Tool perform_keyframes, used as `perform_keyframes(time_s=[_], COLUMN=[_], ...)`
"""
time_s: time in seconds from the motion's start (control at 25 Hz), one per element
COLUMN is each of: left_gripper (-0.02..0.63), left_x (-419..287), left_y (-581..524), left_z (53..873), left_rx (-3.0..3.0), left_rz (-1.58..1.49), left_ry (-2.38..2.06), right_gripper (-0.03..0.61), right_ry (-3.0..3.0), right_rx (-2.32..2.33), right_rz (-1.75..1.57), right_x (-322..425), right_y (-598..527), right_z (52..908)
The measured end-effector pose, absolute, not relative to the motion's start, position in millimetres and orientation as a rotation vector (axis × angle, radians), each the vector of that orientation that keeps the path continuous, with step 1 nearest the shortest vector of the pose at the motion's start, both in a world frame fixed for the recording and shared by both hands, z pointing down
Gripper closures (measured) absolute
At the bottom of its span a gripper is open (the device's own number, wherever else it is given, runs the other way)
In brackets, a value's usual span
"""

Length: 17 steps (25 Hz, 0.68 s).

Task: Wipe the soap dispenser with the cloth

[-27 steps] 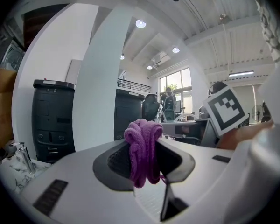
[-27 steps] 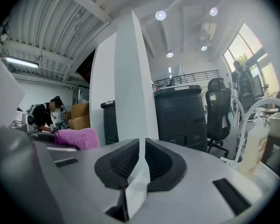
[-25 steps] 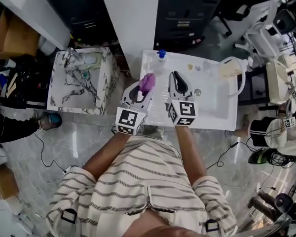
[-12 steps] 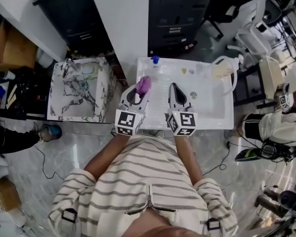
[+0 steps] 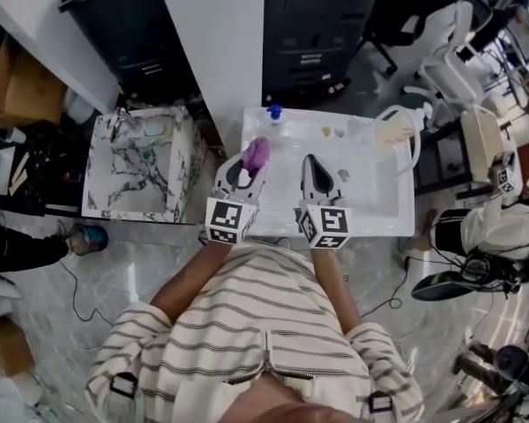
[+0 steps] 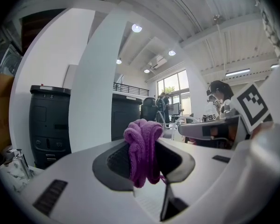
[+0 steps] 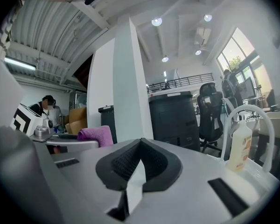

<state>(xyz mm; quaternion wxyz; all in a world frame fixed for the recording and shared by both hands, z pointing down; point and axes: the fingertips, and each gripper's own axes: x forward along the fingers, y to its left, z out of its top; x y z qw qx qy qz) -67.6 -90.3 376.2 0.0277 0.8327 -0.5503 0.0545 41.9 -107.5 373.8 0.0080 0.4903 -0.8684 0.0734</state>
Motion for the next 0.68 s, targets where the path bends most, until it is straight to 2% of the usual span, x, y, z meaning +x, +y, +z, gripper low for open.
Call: perform_keyframes(time_s=[0.68], left_gripper=[0.491], left_x=[-62.8], left_y=[-91.0], left_z=[379.6], left_rx=[2.568], left_rz=[0.184], left_ry=[-1.7], right_gripper=[0.571], right_ry=[-2.727], right_rx=[1.514], right_rz=[0.231], right_x=[43.6], right_y=[-109.1], right_z=[375.8])
